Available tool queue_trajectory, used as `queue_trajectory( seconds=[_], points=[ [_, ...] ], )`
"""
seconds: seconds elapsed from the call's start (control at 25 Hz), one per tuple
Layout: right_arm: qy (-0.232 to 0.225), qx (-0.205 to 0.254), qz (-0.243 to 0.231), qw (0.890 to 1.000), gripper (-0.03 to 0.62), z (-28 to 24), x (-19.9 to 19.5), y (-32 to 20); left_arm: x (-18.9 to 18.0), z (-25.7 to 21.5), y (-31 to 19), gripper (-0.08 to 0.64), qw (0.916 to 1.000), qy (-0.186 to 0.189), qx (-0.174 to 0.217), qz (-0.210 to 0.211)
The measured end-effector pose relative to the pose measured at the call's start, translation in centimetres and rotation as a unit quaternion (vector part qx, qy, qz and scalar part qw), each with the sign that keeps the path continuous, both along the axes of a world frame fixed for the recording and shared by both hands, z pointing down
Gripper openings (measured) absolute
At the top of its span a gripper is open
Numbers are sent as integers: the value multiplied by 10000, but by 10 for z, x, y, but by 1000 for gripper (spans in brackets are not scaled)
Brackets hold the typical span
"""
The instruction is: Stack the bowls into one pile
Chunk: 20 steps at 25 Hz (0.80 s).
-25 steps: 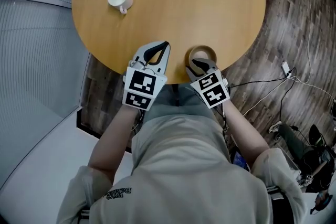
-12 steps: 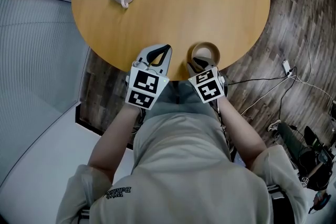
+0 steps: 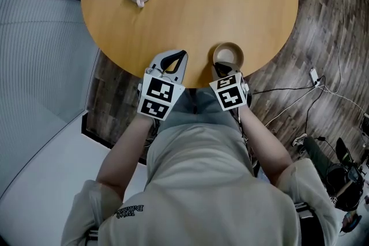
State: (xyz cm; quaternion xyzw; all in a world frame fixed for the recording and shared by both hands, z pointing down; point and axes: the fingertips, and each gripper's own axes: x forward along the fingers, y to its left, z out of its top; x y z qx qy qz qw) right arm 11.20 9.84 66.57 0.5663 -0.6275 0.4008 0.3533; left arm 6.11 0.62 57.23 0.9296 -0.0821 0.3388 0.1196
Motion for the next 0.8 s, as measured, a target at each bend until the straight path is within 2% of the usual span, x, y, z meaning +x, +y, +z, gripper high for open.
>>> queue_trajectory(
  seconds=[0.4,0.6,0.8],
  points=[
    [-136,445,514,9976,31,-28,24,-20,0,-17,-14,21,9998,87,169,-76],
    [-342,821,675,9937,31,-63,38,-35,8,-43,-18,21,9991,235,324,-113],
    [-973,1262,844,9836,31,-102,41,-61,12,-64,-30,21,9975,385,569,-163]
  ],
)
